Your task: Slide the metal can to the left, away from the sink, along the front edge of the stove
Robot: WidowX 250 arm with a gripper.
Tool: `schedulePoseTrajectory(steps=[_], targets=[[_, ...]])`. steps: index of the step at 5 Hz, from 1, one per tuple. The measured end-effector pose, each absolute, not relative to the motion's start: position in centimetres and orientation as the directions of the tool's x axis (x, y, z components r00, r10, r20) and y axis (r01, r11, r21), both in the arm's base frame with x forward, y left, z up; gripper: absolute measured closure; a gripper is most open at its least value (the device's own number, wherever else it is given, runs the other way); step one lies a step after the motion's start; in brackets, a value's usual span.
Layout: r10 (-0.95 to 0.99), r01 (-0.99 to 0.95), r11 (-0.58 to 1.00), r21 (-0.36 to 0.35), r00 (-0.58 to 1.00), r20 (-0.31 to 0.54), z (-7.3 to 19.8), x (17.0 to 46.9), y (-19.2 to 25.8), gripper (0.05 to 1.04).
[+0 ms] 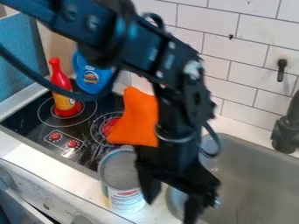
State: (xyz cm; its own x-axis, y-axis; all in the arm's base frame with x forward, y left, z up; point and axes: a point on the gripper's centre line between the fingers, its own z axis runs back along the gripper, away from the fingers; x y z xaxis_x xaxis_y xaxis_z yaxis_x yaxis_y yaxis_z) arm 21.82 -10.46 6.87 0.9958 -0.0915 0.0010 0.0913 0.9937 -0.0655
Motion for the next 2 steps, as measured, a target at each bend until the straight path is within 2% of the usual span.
schedulePoseTrajectory(steps=[1, 2], targets=[[-0.048, 0.047, 0.996, -0.079, 0.999, -0.012, 6.3, 22.0, -8.5, 0.083], [-0.025, 0.024, 0.999, -0.024, 0.999, -0.042, 6.3, 22.1, -5.8, 0.083]])
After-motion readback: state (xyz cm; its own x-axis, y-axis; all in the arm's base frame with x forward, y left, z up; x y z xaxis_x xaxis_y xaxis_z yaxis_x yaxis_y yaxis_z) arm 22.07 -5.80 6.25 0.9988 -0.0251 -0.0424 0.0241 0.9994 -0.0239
